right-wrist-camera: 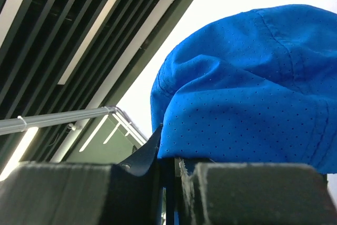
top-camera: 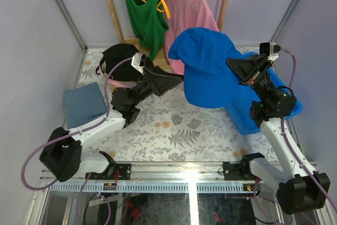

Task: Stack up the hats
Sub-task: Stack the hat on the hat.

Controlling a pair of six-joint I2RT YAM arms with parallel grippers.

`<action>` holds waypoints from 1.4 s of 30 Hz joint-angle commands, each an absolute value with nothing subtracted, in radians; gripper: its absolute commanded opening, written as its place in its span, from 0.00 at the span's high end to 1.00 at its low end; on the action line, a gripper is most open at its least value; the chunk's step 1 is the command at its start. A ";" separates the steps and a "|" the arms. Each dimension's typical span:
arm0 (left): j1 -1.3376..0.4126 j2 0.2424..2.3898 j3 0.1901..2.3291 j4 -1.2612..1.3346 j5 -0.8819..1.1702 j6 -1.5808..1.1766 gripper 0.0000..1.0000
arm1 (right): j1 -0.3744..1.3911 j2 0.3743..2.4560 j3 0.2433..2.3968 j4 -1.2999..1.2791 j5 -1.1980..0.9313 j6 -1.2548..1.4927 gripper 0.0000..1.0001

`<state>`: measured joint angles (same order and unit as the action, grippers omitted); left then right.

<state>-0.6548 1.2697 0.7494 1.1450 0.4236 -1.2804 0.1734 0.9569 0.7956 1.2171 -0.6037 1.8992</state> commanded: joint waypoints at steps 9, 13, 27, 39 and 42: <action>-0.661 1.313 0.781 1.461 0.466 -1.410 0.01 | 0.288 1.039 0.782 1.385 -0.578 1.912 1.00; -0.661 1.355 0.807 1.544 0.496 -1.475 0.04 | 0.336 1.098 0.787 1.411 -0.564 1.892 1.00; -0.659 1.352 0.831 1.590 0.543 -1.469 1.00 | 0.353 1.182 0.779 1.416 -0.548 1.841 0.96; -0.650 1.011 0.831 0.903 0.264 -0.973 1.00 | 0.330 1.166 0.750 1.234 -0.534 1.671 0.47; -0.651 0.958 0.842 0.793 0.156 -0.866 1.00 | 0.329 1.155 0.739 1.186 -0.513 1.638 0.42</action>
<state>-0.6537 1.0164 0.8040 1.0077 0.3466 -1.1004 0.3367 1.1854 0.7464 1.2358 -0.5526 1.7214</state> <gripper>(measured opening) 0.033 0.554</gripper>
